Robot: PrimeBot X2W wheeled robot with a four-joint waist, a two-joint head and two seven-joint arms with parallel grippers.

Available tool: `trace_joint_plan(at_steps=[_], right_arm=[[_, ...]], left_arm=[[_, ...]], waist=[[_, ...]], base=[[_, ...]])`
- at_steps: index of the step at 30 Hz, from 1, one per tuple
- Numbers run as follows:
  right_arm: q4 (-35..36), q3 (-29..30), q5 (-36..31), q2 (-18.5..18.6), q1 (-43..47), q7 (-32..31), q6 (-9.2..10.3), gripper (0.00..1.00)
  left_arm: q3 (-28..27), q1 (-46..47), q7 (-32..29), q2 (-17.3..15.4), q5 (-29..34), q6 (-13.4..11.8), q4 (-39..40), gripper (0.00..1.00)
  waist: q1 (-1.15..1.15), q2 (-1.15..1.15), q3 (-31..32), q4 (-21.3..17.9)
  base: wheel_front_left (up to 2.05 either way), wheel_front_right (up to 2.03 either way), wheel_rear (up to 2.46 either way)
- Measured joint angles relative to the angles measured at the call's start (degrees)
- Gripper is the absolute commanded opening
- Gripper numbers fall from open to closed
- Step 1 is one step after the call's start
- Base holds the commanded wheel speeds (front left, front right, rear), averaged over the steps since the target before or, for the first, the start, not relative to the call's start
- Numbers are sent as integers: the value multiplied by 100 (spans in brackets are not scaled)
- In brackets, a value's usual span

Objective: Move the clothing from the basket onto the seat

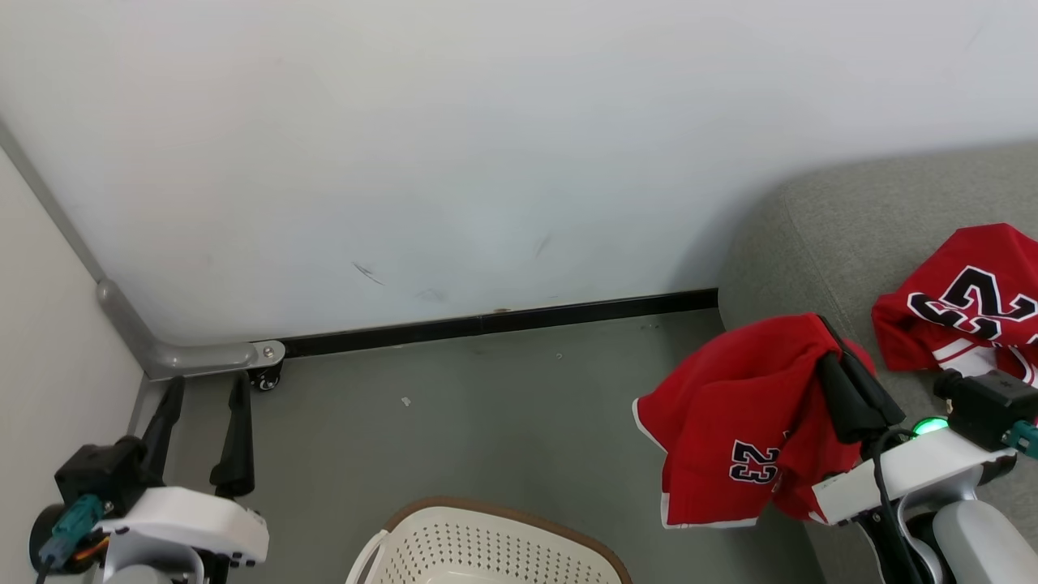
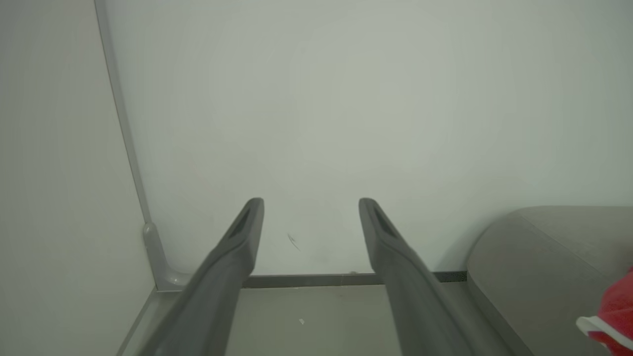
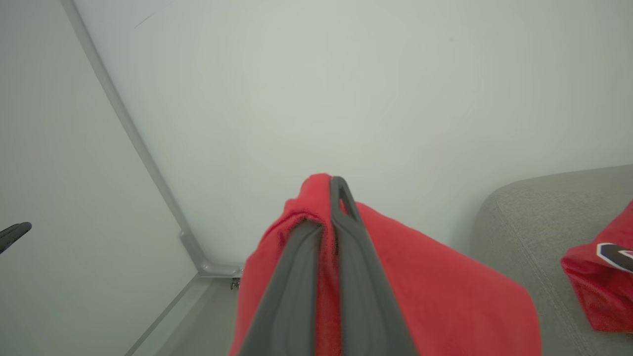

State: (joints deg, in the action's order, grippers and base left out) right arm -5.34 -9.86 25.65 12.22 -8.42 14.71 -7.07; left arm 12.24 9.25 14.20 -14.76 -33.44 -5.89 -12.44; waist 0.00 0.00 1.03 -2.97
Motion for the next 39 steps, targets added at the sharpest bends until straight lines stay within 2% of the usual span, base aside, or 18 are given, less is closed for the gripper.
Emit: trace_joint_plan(at_steps=[21, 39], right_arm=[[325, 235, -181, -120, 283, -1, 0, 0], [803, 1141, -527, -336, 762, 0, 0, 0]], left_arm=[[-208, -355, 2, 85, 86, 58, 21, 100], [10, -265, 9, 280, 287, 369, 21, 100]], waist=[[0, 0, -13, -68], [0, 0, -85, -435]], base=[[0, 0, 0], [0, 0, 0]])
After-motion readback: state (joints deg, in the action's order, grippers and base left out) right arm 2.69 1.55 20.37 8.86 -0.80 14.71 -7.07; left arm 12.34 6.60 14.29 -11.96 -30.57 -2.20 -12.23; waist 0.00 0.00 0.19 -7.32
